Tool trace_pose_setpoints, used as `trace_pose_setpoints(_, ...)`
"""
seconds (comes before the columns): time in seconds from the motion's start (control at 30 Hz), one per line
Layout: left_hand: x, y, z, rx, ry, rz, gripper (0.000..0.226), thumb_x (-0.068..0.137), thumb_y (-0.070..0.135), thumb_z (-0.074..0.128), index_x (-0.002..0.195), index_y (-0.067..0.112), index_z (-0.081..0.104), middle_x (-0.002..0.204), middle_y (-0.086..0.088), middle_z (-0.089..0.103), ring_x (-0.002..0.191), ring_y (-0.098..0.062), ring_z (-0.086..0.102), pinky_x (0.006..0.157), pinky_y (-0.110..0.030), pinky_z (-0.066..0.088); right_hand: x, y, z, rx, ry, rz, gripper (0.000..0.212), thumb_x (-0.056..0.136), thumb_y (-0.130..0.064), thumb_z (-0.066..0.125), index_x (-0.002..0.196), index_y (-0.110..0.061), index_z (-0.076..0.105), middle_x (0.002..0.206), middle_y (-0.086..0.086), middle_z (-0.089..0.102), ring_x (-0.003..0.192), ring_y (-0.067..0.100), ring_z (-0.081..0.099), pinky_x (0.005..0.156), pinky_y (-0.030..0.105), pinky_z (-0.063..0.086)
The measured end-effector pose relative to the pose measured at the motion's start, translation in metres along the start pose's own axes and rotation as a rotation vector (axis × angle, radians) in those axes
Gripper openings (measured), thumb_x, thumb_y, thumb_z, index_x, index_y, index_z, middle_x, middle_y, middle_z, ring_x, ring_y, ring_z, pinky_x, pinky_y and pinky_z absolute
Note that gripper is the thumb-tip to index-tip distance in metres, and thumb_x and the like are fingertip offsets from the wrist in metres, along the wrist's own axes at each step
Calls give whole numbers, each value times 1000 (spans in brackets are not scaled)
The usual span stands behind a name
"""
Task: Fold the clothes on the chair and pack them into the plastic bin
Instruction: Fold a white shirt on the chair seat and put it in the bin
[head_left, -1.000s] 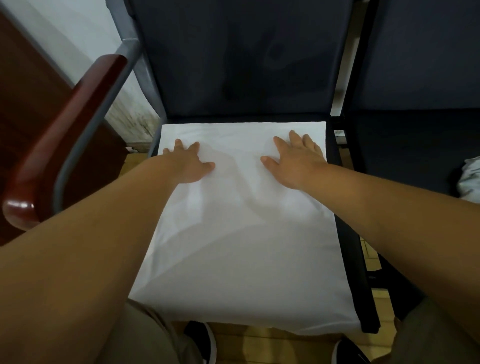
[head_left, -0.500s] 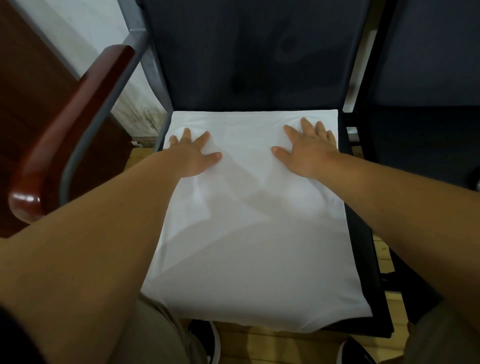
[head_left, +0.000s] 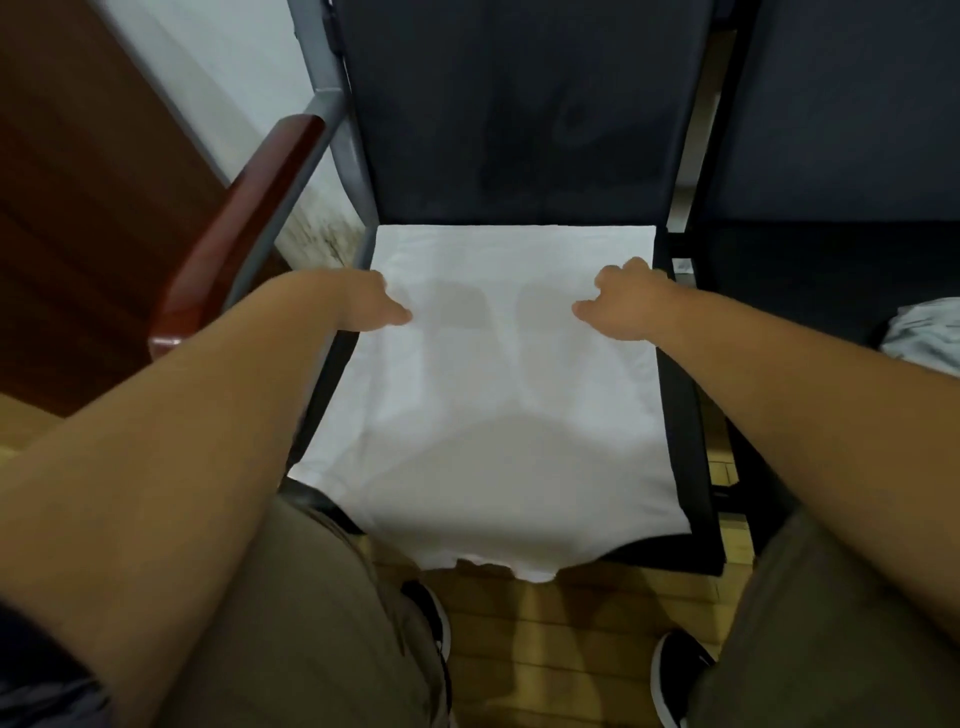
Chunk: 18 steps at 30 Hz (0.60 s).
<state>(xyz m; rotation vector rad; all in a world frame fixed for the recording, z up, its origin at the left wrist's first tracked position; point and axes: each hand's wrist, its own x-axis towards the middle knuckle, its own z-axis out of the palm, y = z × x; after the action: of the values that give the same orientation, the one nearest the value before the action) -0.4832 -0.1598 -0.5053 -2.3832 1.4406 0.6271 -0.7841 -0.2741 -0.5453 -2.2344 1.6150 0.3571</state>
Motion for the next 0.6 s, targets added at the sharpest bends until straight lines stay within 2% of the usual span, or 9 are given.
trace_pose_setpoints(0.1,-39,-12,6,-4,-71,36,82,101,68,51,163,16,36,171,-3,31,152,-30,37,120,-46,33,-34,-6,-11,-89,-104,-29,62,107,-53,43,149,-8,49,148,15,48,111,30,50,89,36,43)
trace_pose_setpoints(0.13,-50,-17,10,-43,-87,42,80,102,67,52,162,17,38,169,-2,34,148,-30,42,117,-45,36,-45,-8,-11,-118,-112,-52,60,107,-52,43,147,-8,51,145,14,52,110,29,51,90,36,43)
trace_pose_setpoints(0.2,-70,-28,20,-91,-111,43,72,103,63,53,156,15,48,160,-5,47,138,-29,53,115,-45,41,-69,-10,-8,-160,-136,-94,62,106,-55,44,150,-11,51,149,11,54,123,31,54,98,38,45)
trace_pose_setpoints(0.27,-92,-36,33,-41,-120,28,64,106,58,50,149,10,56,149,-11,57,128,-31,59,114,-49,44,-94,-9,-4,-226,-185,-132,65,104,-60,45,151,-17,51,151,6,54,133,31,54,109,42,46)
trace_pose_setpoints(0.33,-115,-43,50,20,-125,30,59,112,48,44,156,10,47,160,-11,47,142,-32,48,120,-46,36,-117,-9,3,-229,-248,-148,57,103,-59,48,143,-19,56,137,2,64,121,26,64,104,43,53)
trace_pose_setpoints(0.4,-136,-48,68,36,-138,61,57,113,43,44,162,16,39,170,-5,32,155,-29,32,126,-43,26,-137,-10,15,-100,-334,-135,42,106,-48,51,134,-17,57,116,0,70,99,19,73,92,39,61)
trace_pose_setpoints(0.43,-145,-50,77,19,-165,75,56,112,44,46,163,21,38,172,-3,28,157,-28,28,127,-42,24,-146,-9,23,-45,-374,-138,37,107,-43,52,133,-17,57,113,-1,71,95,17,75,89,39,63)
trace_pose_setpoints(0.53,-167,-50,99,-20,-254,94,57,111,47,48,163,31,36,173,0,25,159,-29,24,126,-43,22,-164,-2,48,-15,-410,-174,32,109,-36,53,128,-12,61,115,2,72,97,17,74,84,34,61)
trace_pose_setpoints(0.6,-171,-50,112,-8,-266,108,60,109,50,48,164,31,34,173,0,26,159,-29,23,127,-45,22,-174,6,60,-96,-378,-201,37,110,-36,49,126,-8,67,122,7,72,105,23,70,89,36,56)
